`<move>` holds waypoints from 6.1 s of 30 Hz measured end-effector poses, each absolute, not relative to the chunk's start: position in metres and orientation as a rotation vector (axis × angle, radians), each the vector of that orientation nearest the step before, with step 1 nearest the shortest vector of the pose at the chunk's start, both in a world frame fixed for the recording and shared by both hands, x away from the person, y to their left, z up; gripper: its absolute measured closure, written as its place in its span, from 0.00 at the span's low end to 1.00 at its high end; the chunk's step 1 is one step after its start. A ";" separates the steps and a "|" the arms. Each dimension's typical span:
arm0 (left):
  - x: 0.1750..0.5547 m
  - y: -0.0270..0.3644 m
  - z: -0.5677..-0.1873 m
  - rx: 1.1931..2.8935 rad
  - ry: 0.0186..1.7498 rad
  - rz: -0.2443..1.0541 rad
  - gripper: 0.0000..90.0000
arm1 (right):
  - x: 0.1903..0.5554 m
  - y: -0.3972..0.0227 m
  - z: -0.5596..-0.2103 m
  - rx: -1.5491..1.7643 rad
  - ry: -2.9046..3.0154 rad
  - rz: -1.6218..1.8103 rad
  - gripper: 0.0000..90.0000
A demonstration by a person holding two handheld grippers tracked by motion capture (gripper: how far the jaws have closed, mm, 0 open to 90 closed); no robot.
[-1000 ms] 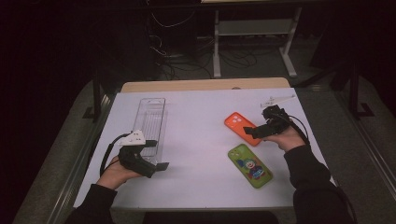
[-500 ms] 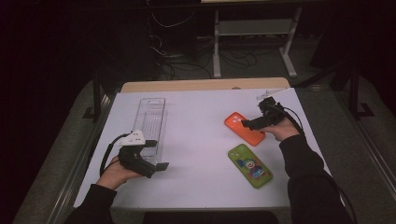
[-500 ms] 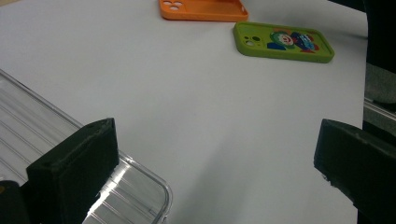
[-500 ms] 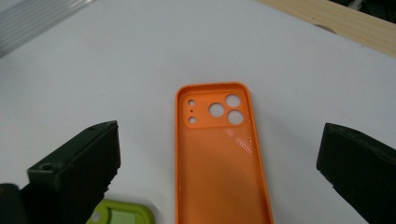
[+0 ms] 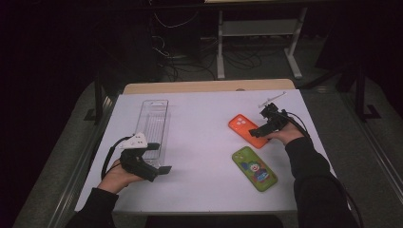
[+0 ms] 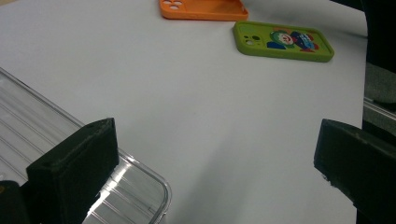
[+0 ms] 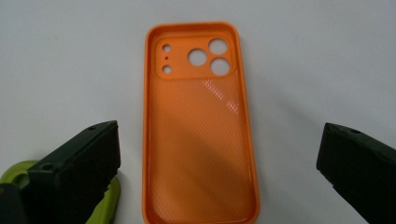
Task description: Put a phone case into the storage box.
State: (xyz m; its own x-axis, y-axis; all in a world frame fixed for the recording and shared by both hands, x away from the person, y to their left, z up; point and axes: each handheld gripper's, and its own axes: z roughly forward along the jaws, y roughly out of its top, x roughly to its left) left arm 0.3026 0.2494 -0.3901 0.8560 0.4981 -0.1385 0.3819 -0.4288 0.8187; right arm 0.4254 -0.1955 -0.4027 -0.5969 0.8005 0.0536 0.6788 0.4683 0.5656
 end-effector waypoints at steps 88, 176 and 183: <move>0.348 0.208 -0.359 2.122 0.448 0.100 0.00 | 0.399 -0.176 -0.380 0.925 2.692 0.851 0.17; 0.376 0.120 -0.370 2.492 0.025 -0.082 0.17 | 0.361 -0.102 -0.349 0.186 2.957 0.893 0.14; 0.374 0.124 -0.371 2.496 0.129 -0.036 0.17 | 0.364 -0.113 -0.345 0.293 2.904 1.001 0.04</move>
State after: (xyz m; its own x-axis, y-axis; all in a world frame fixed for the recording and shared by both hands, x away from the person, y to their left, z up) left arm 0.3740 0.1238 -0.3714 0.9948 0.0844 -0.0568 0.1016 -0.7959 0.5969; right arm 0.3639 -0.1134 -0.3452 -0.9804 0.1967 0.0085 0.1602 0.7717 0.6154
